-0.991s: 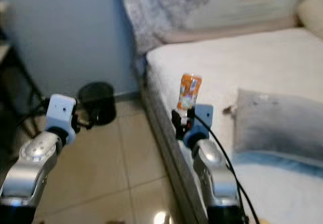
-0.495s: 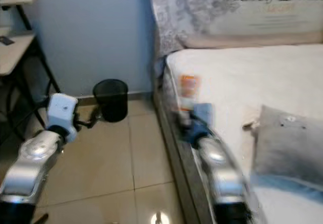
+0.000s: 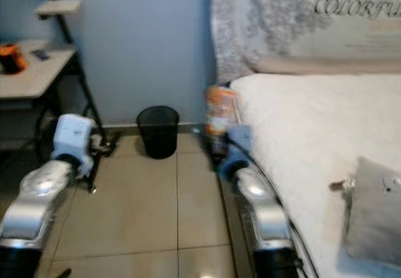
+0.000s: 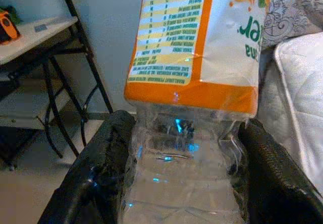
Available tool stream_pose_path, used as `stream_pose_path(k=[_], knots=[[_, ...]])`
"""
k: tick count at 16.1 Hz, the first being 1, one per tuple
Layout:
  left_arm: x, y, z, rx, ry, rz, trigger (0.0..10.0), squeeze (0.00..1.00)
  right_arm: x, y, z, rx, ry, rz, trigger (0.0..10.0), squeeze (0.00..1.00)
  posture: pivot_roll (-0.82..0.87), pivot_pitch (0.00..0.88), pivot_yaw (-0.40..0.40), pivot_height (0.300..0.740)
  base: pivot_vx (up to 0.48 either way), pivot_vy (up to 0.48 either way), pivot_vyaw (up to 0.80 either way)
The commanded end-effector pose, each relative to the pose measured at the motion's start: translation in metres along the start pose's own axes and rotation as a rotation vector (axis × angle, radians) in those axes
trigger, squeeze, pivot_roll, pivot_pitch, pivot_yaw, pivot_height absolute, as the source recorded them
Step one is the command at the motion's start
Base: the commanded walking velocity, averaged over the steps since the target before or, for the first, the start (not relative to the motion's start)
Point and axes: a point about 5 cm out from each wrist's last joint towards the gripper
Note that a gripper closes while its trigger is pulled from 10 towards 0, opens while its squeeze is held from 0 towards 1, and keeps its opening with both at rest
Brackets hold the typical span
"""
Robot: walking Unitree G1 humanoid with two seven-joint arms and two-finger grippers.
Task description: Clean up the room
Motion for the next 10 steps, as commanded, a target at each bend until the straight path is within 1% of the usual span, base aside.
stream_pose_path(k=[1,4,7,8,10], knots=[[0.007,0.003,0.007,0.028,-0.002,-0.026,10.0,0.0,0.014,-0.003,0.003,0.012,0.004,-0.053,10.0,0.0,0.0,0.0,0.007,0.74,0.322,0.0,0.0],[0.006,0.002,0.007,0.041,-0.011,-0.024,10.0,0.0,0.017,-0.003,0.002,0.019,0.032,-0.081,10.0,0.0,0.0,0.0,0.007,0.74,0.322,0.0,0.0],[0.005,0.002,0.01,0.063,-0.023,-0.024,10.0,0.0,0.017,-0.003,0.004,0.039,0.035,-0.087,10.0,0.0,0.01,0.0,0.008,0.74,0.321,0.0,0.0],[0.005,0.002,0.011,0.083,-0.035,-0.024,10.0,0.0,0.019,-0.003,0.008,0.065,0.016,-0.098,10.0,0.0,0.01,0.0,0.009,0.74,0.319,0.0,0.0],[0.004,0.0,0.012,0.132,-0.089,-0.015,10.0,0.0,0.027,-0.006,0.013,0.119,-0.032,-0.121,10.0,0.0,0.01,0.0,0.008,0.74,0.302,0.0,0.0]])
Point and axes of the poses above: a point about 5 cm out from each wrist's last joint towards the gripper, its own y axis pointing out of the wrist towards the gripper, its own z axis along the axis of the wrist's last joint, x = y × z, and after that the axes turned 9 degrees about y, right-handed
